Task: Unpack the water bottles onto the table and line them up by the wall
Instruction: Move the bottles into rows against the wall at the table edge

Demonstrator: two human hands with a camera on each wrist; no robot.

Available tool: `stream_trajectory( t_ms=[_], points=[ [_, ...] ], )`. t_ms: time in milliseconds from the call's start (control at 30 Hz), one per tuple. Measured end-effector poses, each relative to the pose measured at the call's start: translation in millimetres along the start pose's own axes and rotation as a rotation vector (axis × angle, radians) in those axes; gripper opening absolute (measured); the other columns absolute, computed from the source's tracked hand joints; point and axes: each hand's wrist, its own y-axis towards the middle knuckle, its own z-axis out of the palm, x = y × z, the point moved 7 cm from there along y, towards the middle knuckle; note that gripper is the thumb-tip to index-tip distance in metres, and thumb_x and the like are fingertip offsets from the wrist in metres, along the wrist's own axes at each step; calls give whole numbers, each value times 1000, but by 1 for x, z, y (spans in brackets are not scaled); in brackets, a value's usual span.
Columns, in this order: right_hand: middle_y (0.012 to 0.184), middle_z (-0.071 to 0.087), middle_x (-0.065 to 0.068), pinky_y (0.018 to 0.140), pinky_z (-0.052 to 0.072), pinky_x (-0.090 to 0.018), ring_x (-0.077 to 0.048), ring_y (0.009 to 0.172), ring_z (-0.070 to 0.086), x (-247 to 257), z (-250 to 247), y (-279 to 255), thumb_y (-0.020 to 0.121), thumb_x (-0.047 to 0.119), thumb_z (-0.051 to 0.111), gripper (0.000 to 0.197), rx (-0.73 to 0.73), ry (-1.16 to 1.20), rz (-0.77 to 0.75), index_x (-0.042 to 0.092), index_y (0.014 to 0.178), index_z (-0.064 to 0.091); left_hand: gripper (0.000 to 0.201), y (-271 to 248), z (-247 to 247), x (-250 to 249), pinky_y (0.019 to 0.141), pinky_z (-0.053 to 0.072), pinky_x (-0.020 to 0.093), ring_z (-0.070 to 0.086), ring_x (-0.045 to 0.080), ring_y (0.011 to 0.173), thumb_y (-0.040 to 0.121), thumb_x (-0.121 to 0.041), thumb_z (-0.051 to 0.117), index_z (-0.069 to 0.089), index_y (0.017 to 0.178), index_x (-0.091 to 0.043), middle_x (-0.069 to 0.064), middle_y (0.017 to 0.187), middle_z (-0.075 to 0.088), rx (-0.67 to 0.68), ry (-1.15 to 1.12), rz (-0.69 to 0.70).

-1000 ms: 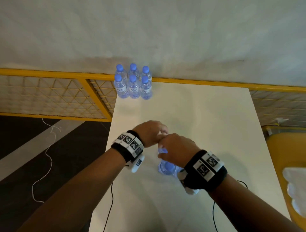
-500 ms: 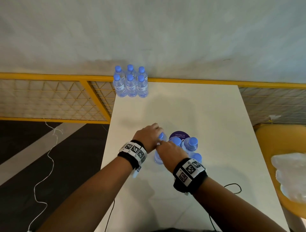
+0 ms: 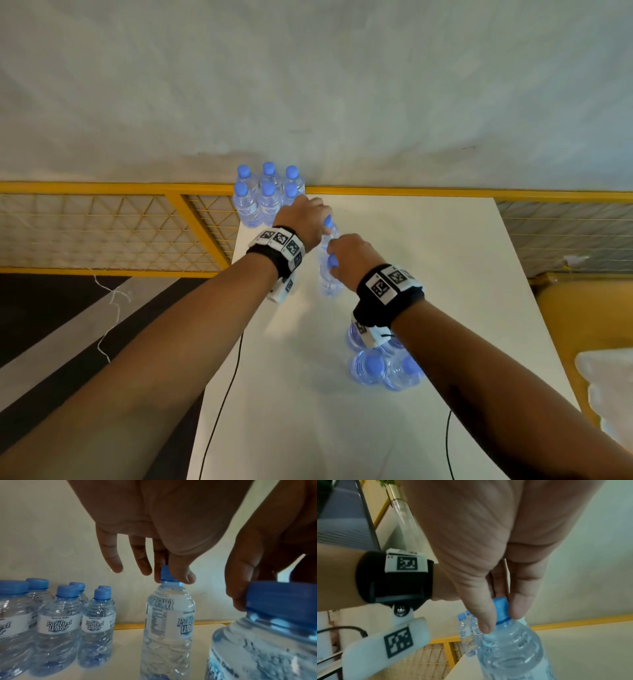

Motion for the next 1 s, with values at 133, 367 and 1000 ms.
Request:
stream_trajectory(
  t_ms=[133,367,1000],
  points=[
    [106,64,-15,74,54,-33,-33,88,67,3,6,29,92,14,55,17,-1,-54,10,6,103,65,13,30,7,22,73,42,39,51,28,112,97,-33,66,64,103,-22,-5,106,61,-12,72,-47],
    [112,63,-11,81,51,-33,-30,99,66,-16,16,104,92,9,54,26,16,1,1,8,117,64,8,102,38,69,101,38,49,47,28,123,96,-32,65,64,102,-27,-8,114,63,17,113,-142],
    [105,68,-11,76,49,-31,-27,97,66,-10,-1,203,92,6,56,15,-106,-111,-108,7,104,65,23,162,71,112,71,60,45,66,36,83,71,-19,43,61,83,-27,2,87,63,98,45,-13]
  ],
)
